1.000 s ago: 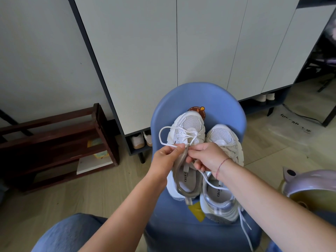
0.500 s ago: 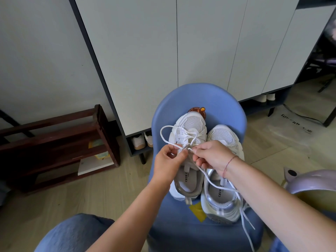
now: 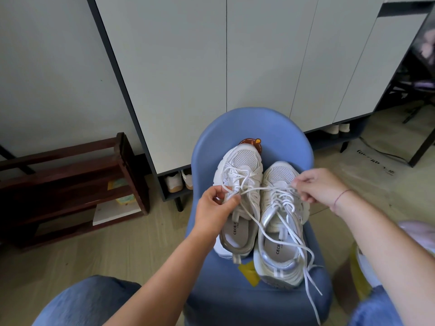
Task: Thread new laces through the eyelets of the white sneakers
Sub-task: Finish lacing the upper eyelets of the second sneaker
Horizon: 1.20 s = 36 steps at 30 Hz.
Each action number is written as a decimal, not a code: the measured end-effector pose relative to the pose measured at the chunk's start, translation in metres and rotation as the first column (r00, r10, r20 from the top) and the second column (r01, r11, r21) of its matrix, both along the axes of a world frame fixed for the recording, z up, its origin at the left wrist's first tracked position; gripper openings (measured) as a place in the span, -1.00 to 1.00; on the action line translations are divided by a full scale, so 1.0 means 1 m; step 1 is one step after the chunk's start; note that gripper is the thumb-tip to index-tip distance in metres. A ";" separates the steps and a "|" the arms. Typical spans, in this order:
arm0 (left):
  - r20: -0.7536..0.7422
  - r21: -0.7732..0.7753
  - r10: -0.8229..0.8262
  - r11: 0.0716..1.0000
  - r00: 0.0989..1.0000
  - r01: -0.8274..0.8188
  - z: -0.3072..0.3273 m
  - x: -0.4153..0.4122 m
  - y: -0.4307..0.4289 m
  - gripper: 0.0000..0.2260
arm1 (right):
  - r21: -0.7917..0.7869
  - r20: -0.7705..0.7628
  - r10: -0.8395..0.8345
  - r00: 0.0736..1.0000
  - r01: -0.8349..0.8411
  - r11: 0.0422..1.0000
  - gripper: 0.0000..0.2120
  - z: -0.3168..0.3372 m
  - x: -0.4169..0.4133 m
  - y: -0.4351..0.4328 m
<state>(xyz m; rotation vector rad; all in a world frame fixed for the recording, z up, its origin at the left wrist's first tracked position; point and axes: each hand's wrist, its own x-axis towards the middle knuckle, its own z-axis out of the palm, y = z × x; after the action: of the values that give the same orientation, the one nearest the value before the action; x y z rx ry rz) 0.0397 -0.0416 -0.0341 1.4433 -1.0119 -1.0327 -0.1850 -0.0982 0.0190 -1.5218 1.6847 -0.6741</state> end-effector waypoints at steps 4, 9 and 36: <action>-0.029 0.004 -0.015 1.000 0.999 0.015 0.000 0.001 0.000 -0.75 | -0.427 -0.187 0.091 0.978 -0.165 0.889 -0.90 0.002 0.034 0.006; -0.063 -0.001 -0.030 1.000 0.998 0.030 -0.001 0.003 0.001 -0.77 | -0.444 -0.305 0.294 0.906 -0.409 0.797 -0.89 -0.023 0.067 0.014; 0.138 -0.038 -0.086 0.995 0.987 0.092 0.003 0.012 0.000 -0.79 | -0.375 -0.281 0.258 0.925 -0.353 0.858 -0.90 -0.017 0.067 0.010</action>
<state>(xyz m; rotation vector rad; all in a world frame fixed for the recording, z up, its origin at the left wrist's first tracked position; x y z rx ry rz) 0.0521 -0.0413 -0.0311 1.4592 -1.2003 -0.9794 -0.1180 -0.0883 0.0017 -2.1906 1.4552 -0.7462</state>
